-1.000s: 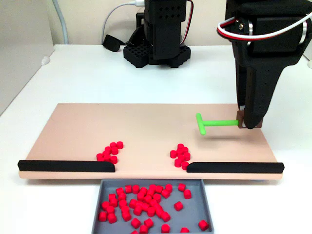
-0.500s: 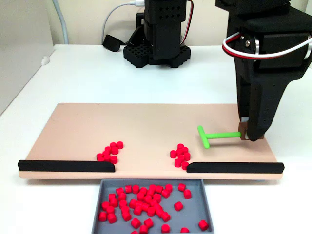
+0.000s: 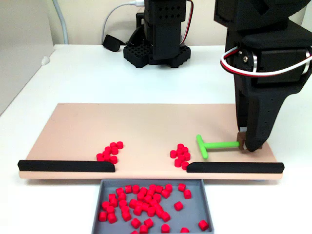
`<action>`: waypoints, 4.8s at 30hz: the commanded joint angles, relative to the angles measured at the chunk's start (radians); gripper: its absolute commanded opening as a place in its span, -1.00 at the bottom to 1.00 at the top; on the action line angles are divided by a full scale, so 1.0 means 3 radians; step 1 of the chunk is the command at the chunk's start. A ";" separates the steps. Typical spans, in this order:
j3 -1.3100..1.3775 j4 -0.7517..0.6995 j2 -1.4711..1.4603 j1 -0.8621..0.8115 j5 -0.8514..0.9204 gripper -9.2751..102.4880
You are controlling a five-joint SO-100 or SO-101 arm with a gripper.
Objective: Gather the left side granules
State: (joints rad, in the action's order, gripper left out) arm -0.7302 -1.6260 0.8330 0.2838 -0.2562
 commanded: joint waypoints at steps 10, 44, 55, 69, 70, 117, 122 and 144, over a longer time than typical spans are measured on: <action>0.0118 -0.0020 -0.0031 -0.0066 0.0087 -0.84; 0.0118 -0.0015 -0.0184 -0.0286 0.0281 -0.84; 0.0118 -0.0015 -0.0194 -0.0348 0.0358 -0.84; 0.0112 -0.0015 -0.0256 -0.0476 0.0491 -0.84; 0.0112 -0.0015 -0.0256 -0.0491 0.0501 -0.84; 0.0112 -0.0205 0.0455 -0.0123 0.0603 -0.84; -0.0112 -0.0337 0.0767 0.0010 0.0741 -0.84; -0.2633 -0.0291 0.3124 -0.0833 0.5369 -0.84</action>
State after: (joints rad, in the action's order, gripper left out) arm -1.4818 -1.7165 1.6997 0.0736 1.2180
